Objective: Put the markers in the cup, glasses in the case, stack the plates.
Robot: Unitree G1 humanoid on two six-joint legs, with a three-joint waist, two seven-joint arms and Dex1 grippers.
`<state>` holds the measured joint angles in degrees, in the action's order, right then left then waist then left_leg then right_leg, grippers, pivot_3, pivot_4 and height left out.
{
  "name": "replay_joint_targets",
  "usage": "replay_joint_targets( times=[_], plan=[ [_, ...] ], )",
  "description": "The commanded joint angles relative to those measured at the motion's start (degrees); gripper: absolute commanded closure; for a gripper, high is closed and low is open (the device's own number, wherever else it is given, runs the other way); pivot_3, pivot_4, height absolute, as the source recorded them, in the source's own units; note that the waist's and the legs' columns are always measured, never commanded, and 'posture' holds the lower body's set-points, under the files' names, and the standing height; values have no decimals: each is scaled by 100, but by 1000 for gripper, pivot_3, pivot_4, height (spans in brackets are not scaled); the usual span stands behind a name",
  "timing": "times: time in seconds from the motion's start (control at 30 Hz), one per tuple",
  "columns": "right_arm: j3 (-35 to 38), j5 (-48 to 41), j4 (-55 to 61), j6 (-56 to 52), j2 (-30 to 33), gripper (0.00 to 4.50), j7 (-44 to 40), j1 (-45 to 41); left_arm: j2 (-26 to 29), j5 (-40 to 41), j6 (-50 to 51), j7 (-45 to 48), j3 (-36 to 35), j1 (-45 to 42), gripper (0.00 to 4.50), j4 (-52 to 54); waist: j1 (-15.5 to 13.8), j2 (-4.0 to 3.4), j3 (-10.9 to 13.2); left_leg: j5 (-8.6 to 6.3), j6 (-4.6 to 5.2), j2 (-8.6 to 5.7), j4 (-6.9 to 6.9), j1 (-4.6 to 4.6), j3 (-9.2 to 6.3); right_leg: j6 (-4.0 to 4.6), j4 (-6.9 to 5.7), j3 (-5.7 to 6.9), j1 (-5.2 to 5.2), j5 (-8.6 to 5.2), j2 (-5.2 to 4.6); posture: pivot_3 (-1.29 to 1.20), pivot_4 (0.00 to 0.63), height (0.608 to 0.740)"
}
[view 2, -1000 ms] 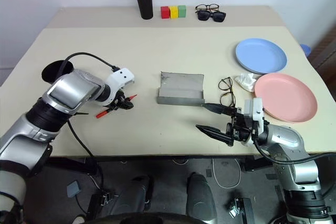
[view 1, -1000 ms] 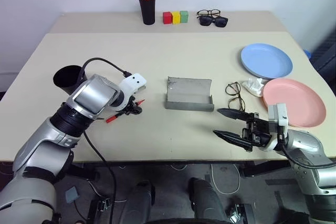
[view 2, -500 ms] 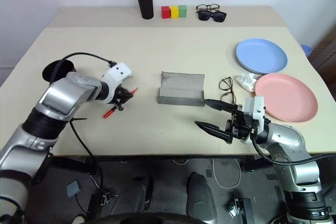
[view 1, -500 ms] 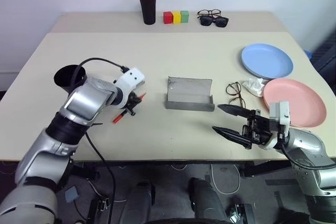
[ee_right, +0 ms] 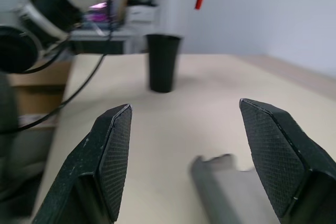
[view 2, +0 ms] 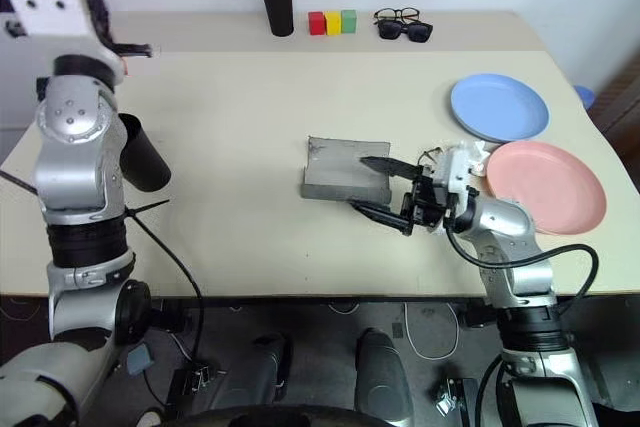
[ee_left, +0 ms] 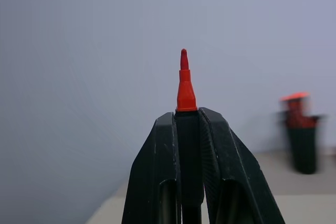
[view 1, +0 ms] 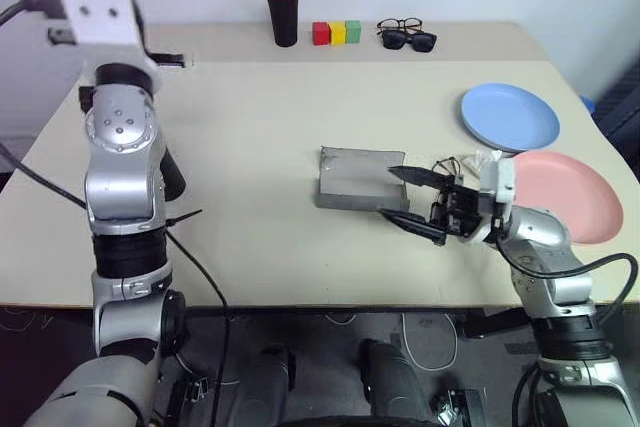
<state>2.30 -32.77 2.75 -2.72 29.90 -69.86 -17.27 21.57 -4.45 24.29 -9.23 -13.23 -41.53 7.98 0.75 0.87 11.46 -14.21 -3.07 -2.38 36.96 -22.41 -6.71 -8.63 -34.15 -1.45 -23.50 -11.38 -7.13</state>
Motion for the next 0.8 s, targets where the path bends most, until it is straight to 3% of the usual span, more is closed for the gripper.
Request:
replay_joint_targets(
  times=[0.03, 0.43, 0.8],
  plan=[
    [-56, -21, -64, 90, -20, 1159, -240, -312, -33, -257, -137, -347, -230, 288, 4455, 359, -1, 0, 0, 0, 0, 0, 1, 0, 0, 0, -1, 0, 0, 0, 0, 0, 150, 740],
    [-126, 162, -866, 212, -18, 1159, -684, -1014, -359, -158, 457, -319, -430, 1051, 4455, 1344, 21, 1, 0, 1, -2, 1, 2, 2, -2, 0, -5, 1, 2, 1, 3, 0, 150, 740],
    [-102, 158, -970, 80, -162, 1159, -646, -1243, -556, -251, 114, -325, -335, 1710, 4455, 1284, 10, 1, 0, 1, -3, 3, 3, 2, -2, 2, -5, 0, 2, 1, 5, 0, 150, 740]
  ],
)
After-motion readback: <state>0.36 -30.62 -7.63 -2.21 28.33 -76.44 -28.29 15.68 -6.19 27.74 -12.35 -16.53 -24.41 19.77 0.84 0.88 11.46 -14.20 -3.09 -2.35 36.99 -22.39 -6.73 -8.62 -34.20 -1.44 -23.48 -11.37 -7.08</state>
